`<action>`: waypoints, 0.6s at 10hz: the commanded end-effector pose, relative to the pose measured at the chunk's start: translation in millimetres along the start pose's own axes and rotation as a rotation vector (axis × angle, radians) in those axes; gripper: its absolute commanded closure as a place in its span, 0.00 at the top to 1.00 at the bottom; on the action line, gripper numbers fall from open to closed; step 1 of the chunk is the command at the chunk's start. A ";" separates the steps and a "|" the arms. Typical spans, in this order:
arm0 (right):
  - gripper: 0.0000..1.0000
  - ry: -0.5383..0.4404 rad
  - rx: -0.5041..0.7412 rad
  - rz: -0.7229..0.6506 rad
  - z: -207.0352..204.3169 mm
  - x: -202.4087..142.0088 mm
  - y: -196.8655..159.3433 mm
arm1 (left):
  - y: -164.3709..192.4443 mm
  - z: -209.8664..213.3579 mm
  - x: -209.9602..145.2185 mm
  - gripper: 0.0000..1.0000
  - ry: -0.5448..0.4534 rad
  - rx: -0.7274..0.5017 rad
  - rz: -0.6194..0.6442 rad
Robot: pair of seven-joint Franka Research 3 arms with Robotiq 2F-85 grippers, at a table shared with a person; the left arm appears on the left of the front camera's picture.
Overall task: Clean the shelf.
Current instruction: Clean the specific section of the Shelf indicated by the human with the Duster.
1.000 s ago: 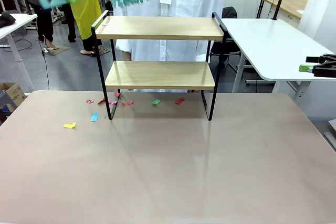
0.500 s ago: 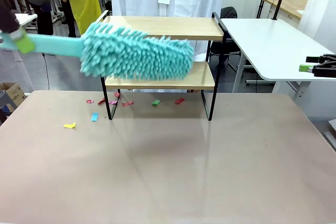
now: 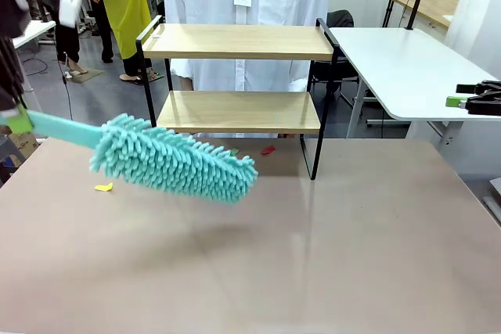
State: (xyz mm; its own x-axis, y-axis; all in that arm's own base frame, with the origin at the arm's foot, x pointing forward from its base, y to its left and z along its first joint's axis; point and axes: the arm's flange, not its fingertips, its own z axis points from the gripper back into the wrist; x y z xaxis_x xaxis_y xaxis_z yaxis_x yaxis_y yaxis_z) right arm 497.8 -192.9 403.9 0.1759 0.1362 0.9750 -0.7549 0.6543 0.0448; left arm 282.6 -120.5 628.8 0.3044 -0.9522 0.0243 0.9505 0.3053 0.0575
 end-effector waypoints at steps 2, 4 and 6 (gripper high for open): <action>1.00 0.003 -0.001 0.005 0.9 2.9 0.6 | 12.3 -25.5 -2.3 0.13 -0.003 0.047 0.019; 1.00 0.003 -0.001 0.005 0.9 2.9 0.6 | 4.4 -14.2 1.0 0.13 0.003 0.007 0.003; 1.00 0.003 -0.001 0.005 0.9 2.9 0.6 | 4.4 -14.2 1.0 0.13 0.003 0.007 0.003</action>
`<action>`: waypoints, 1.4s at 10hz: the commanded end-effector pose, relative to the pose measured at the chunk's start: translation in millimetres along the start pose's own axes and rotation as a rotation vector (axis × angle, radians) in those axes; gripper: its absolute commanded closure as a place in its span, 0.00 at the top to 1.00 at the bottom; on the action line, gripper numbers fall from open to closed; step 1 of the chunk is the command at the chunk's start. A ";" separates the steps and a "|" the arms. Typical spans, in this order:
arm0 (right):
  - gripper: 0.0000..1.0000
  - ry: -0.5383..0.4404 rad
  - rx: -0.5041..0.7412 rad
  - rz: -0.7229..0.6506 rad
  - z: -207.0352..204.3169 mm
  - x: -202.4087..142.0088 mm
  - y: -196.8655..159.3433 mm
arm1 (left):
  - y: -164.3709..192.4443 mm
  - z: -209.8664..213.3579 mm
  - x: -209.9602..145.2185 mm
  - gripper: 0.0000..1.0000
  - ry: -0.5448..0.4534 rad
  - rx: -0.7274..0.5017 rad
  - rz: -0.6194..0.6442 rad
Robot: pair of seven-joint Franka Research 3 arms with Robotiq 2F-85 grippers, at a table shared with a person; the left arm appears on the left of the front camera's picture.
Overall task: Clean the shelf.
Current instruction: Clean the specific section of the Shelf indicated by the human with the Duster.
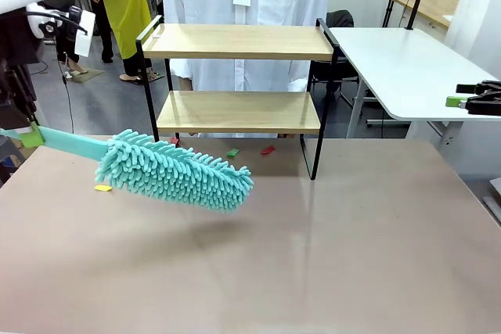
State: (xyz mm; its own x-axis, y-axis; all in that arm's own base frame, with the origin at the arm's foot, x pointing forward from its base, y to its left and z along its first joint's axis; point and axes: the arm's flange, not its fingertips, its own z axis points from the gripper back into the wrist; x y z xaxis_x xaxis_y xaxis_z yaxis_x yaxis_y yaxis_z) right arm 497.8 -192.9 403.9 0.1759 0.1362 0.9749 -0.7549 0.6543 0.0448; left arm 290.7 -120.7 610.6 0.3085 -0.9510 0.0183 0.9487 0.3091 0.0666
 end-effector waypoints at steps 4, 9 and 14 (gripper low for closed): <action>1.00 0.003 -0.002 0.005 0.9 2.9 0.6 | -2.2 4.6 -1.1 0.13 -0.003 -0.002 -0.001; 1.00 0.003 -0.002 0.005 0.9 2.9 0.6 | -2.2 4.6 -1.1 0.13 -0.003 -0.002 -0.001; 1.00 0.003 -0.002 0.005 0.9 2.9 0.6 | -2.2 4.6 -1.1 0.13 -0.003 -0.002 -0.001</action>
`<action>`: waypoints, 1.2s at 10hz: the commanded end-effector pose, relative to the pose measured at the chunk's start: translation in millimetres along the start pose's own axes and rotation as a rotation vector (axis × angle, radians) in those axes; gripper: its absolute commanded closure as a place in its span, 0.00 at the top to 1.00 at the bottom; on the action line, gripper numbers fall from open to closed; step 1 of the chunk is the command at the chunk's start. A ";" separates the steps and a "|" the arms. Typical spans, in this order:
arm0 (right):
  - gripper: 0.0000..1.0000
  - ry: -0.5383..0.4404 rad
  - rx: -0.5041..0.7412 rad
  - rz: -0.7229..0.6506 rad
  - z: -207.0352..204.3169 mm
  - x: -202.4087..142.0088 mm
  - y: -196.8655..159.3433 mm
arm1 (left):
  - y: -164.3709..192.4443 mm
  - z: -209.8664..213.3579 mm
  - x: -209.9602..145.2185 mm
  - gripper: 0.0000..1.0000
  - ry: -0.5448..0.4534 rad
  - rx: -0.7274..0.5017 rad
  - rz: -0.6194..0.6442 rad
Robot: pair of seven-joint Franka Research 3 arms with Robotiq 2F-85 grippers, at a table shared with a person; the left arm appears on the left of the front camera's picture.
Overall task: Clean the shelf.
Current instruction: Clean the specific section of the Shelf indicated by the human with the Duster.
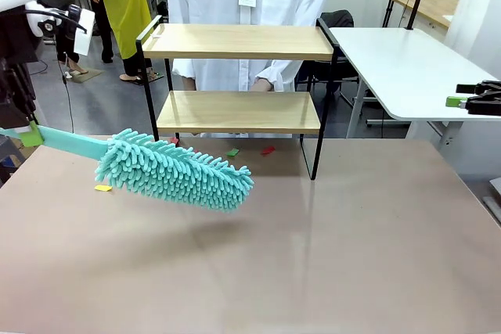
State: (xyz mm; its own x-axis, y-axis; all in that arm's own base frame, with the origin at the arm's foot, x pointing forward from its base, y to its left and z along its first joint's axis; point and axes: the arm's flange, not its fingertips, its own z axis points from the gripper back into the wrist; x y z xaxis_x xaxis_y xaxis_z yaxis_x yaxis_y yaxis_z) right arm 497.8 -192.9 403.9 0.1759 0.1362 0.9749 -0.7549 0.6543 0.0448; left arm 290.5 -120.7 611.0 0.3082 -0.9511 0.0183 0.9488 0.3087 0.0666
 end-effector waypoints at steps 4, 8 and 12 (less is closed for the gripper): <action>1.00 0.003 -0.002 0.005 0.9 2.9 0.6 | -2.0 4.1 -1.1 0.13 -0.003 -0.002 -0.001; 1.00 0.003 -0.002 0.005 0.9 2.9 0.6 | -2.0 4.1 -1.1 0.13 -0.003 -0.002 -0.001; 1.00 0.003 -0.002 0.005 0.9 2.9 0.6 | -2.0 4.1 -1.1 0.13 -0.003 -0.002 -0.001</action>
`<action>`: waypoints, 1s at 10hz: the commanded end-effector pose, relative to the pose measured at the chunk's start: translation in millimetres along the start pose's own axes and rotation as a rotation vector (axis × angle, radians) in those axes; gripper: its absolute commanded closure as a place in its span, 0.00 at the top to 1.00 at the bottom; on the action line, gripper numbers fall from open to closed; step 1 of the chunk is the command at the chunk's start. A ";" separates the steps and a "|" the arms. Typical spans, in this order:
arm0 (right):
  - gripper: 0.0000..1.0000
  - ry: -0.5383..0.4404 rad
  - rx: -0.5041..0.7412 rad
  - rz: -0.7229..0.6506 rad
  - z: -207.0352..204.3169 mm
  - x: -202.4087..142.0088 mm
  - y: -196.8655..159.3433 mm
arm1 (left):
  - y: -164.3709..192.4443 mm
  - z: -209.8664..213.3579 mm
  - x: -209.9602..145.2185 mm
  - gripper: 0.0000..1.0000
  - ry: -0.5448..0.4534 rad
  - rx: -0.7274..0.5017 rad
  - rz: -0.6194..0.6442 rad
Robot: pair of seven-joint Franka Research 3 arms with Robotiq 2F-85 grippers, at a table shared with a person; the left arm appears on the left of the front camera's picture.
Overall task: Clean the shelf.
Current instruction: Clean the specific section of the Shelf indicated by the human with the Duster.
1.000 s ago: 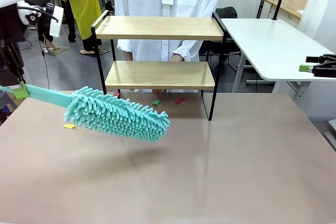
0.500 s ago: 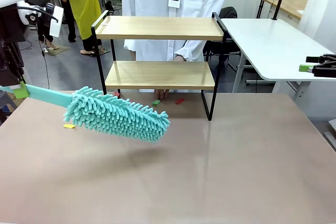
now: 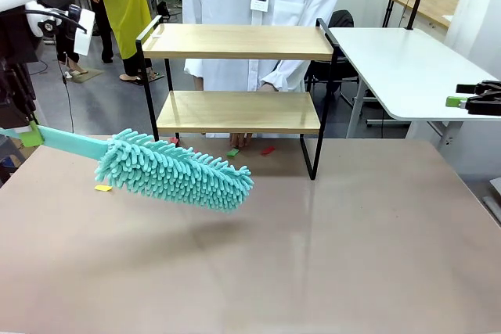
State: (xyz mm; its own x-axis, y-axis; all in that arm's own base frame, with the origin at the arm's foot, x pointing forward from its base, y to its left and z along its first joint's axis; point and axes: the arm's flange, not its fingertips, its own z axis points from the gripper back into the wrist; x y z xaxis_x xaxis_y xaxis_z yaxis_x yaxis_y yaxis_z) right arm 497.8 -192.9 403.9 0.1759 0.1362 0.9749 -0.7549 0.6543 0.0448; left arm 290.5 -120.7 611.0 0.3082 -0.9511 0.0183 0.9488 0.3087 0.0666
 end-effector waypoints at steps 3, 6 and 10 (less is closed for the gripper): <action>1.00 0.003 -0.002 0.005 0.9 2.9 0.6 | -2.0 4.1 -1.1 0.13 -0.003 -0.002 -0.001; 1.00 0.003 -0.002 0.005 0.9 2.9 0.6 | -17.4 -27.2 20.8 0.13 -0.161 -0.090 0.143; 1.00 0.003 -0.002 0.005 0.9 2.9 0.6 | -62.9 -55.5 60.5 0.13 -0.244 -0.021 0.445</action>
State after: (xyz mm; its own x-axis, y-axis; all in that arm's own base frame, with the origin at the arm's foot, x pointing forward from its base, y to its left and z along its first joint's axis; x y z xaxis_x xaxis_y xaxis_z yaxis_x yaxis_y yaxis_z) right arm 497.8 -192.9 403.9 0.1759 0.1361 0.9750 -0.7549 0.6543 0.0448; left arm 264.9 -187.9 560.6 0.6245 -0.7373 0.2576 0.7708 0.6350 -0.0511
